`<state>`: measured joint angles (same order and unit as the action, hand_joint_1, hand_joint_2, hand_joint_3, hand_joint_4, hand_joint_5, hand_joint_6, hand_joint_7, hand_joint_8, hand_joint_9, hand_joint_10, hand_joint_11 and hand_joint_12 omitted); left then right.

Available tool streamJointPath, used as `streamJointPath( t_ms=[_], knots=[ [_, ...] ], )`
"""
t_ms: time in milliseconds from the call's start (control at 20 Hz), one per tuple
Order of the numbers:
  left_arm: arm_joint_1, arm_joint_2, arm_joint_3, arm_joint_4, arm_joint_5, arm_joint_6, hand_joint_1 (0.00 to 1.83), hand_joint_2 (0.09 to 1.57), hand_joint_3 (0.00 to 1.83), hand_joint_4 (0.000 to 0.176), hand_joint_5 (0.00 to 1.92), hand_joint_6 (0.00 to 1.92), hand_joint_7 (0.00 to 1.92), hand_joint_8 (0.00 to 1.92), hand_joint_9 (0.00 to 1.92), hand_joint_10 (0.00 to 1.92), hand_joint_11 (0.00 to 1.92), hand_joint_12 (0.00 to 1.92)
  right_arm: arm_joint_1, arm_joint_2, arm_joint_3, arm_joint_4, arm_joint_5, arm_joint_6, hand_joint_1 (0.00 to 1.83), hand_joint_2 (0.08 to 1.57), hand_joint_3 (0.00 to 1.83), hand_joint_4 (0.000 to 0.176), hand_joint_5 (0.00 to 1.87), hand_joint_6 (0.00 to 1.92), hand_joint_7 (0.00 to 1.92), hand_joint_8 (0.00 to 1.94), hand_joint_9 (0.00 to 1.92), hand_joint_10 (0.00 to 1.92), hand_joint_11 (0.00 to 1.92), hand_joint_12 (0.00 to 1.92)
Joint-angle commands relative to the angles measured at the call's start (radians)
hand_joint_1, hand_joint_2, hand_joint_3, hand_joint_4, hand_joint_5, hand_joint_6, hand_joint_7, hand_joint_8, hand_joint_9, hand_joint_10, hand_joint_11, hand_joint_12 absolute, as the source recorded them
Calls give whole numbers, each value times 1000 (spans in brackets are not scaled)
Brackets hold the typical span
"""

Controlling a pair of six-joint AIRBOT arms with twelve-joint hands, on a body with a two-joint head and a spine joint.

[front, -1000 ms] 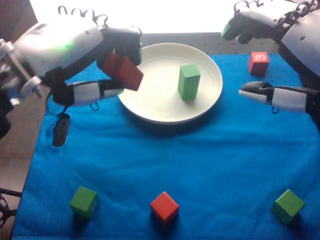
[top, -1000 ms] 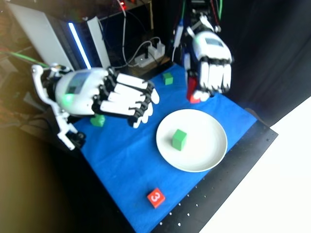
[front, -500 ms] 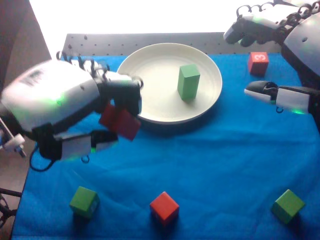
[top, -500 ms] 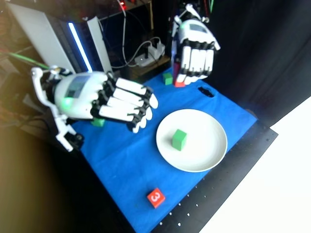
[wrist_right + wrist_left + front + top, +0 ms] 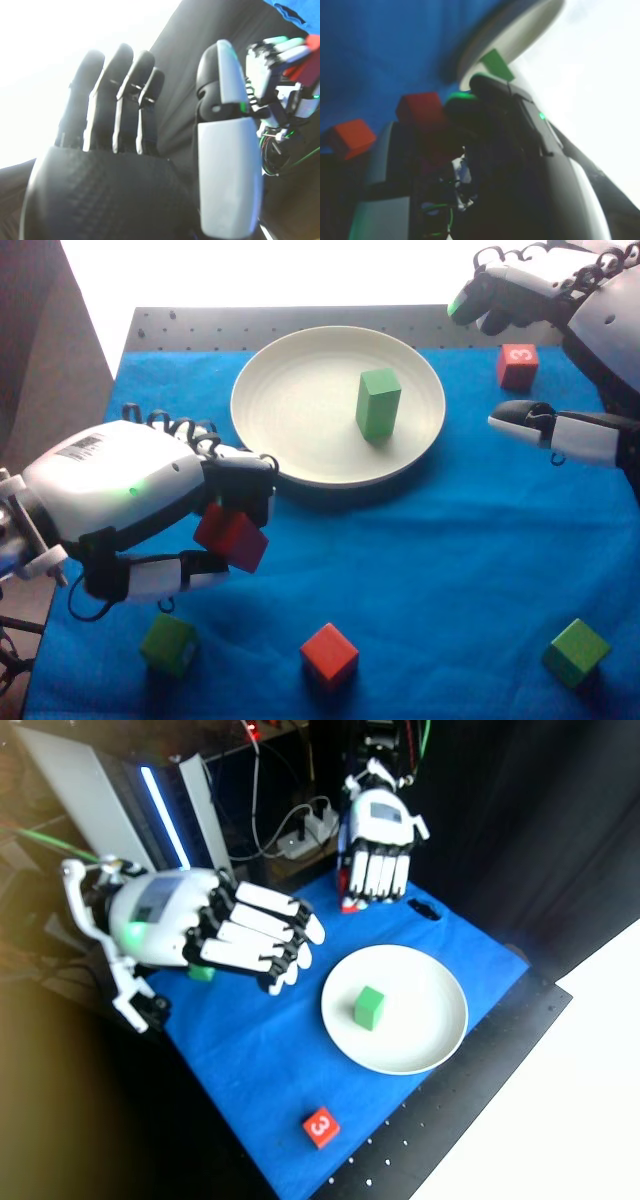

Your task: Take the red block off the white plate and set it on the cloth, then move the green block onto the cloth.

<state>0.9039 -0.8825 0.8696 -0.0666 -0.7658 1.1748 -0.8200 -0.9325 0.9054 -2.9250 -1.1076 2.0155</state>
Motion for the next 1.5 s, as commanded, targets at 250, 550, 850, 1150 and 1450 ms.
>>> streamJointPath(
  t_ms=[250,550,850,1150,1450],
  knots=[
    [-6,-14,9,-14,-118,-5,648,1133,0,64,337,15,252,2,229,72,0,928,10,1,-2,-14,-122,-1,1248,976,0,0,363,937,524,987,443,1263,259,1723],
    [13,-12,20,-74,-189,-4,473,1120,3,139,155,0,67,0,106,1,0,687,10,2,-1,-9,-122,-1,1255,961,0,0,340,1009,503,1064,434,1299,275,1737],
    [12,4,40,-130,-322,-5,117,1210,2,175,83,3,63,3,91,10,0,454,10,0,24,6,-120,-1,1076,1037,0,0,298,906,458,992,400,1247,256,1742],
    [-15,-2,81,-180,-349,-4,157,1212,2,129,179,10,132,4,132,4,0,613,31,-48,78,47,-101,-1,912,979,0,0,398,801,404,960,296,1240,127,1758],
    [-15,-2,94,-211,-357,-4,220,1202,0,63,244,9,234,9,215,12,0,738,111,-146,173,53,38,-1,973,933,0,0,573,287,532,354,364,927,251,1544]
  ],
)
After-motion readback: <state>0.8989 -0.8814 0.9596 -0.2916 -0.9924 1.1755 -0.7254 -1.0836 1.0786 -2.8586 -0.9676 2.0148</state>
